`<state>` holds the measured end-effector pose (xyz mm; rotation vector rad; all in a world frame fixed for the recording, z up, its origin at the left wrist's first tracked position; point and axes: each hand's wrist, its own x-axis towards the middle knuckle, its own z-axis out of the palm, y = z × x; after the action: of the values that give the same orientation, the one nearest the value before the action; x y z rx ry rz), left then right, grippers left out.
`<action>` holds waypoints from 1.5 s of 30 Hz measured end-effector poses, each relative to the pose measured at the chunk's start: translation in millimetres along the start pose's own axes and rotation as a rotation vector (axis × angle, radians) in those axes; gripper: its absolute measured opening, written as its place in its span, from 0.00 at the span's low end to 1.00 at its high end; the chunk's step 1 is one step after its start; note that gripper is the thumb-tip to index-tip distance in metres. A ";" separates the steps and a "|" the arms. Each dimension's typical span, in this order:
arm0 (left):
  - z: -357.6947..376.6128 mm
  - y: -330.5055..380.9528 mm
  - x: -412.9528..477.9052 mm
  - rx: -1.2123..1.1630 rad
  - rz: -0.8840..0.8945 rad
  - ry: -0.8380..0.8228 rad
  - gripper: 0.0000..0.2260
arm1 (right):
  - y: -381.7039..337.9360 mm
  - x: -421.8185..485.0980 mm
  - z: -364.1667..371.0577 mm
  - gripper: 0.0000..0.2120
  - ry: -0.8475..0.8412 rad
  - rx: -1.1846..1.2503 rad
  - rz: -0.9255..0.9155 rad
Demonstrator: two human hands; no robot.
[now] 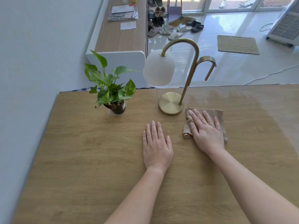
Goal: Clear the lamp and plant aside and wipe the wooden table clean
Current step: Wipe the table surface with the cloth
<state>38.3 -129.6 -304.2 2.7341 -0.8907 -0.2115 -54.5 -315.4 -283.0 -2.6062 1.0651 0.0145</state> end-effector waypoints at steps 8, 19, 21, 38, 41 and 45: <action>0.5 2.7 0.9 0.042 -0.006 -0.032 0.32 | 12.8 58.6 -15.9 0.26 -0.042 -0.021 -0.020; -0.7 2.7 1.3 0.062 -0.018 -0.055 0.32 | 34.0 116.4 -36.7 0.26 -0.084 -0.064 -0.128; 0.0 2.5 1.1 0.065 -0.022 -0.044 0.32 | 36.4 118.3 -38.8 0.26 -0.078 -0.062 -0.128; 0.7 5.7 -0.6 0.088 -0.029 -0.047 0.32 | 122.3 122.3 -70.5 0.29 -0.013 0.012 0.247; 0.9 6.0 0.1 0.090 -0.028 -0.046 0.31 | 123.2 113.3 -69.8 0.29 -0.007 0.025 0.275; 1.4 5.6 0.1 0.094 -0.025 -0.038 0.31 | 125.8 94.0 -63.7 0.29 0.005 0.019 0.302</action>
<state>35.0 -134.3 -303.9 2.8387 -0.8982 -0.2329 -79.9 -482.5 -271.8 -2.4049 1.4423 0.0668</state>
